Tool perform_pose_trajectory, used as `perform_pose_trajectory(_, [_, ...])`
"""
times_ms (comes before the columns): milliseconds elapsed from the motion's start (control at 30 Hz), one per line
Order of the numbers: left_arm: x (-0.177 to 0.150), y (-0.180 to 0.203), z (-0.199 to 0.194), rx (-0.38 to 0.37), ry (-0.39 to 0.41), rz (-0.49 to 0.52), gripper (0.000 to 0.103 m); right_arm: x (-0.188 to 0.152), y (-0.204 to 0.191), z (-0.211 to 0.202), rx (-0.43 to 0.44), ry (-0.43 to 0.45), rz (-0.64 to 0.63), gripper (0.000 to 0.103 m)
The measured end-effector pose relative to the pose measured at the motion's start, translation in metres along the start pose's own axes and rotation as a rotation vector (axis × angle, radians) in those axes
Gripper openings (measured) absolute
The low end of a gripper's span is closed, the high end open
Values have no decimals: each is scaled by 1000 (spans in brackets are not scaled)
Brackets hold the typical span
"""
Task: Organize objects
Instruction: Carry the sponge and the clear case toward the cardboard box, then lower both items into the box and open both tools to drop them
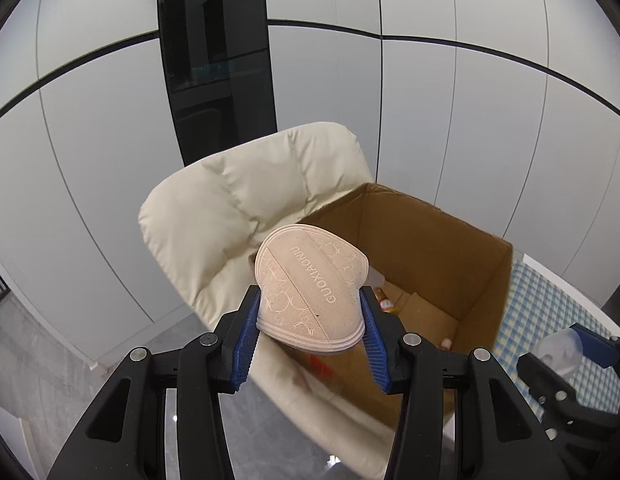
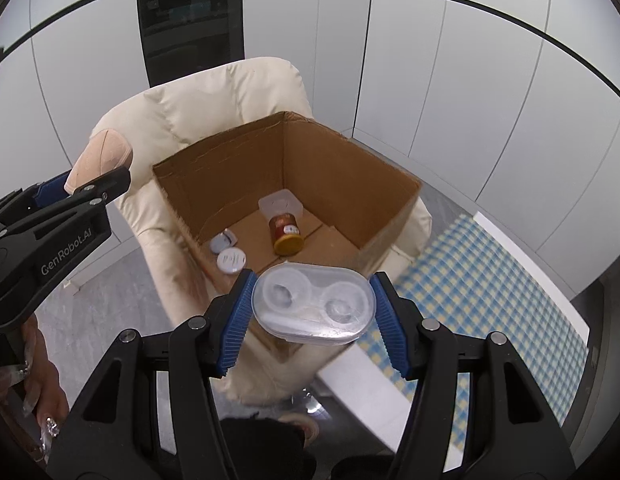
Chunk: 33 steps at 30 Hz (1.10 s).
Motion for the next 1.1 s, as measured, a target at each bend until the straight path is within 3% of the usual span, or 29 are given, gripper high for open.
perform_pose_trajectory(333, [15,20,80,-29,-52,11,47,24,0,74,23,-24,7,61])
perform_pose_trajectory(567, [10,20,124,8,-93,27,47,25,3,122,6,-77,14,61])
perform_pose_trajectory(933, [-1,29,145,9,-121,61,50,19,7,148,2,-114,37,61])
perform_pose_trajectory(1000, [0,29,145,11,-118,59,54,20,8,149,1,-110,44,61])
perform_pose_trajectory(1033, [0,29,145,14,-117,59,63,20,8,149,-1,-110,46,61])
perform_pose_trajectory(1100, [2,28,146,29,-125,56,86,22,7,149,-21,-109,34,74])
Point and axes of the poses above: each gripper's, at about its wrist camera, not at the fingertips, and z roughly the way its jaws point, y to its right, x to its top, the point moved 3 cm from there along z, roughly the way its jaws point, and after that the axes turned 13 degrees about y, right-handed, at the moved point
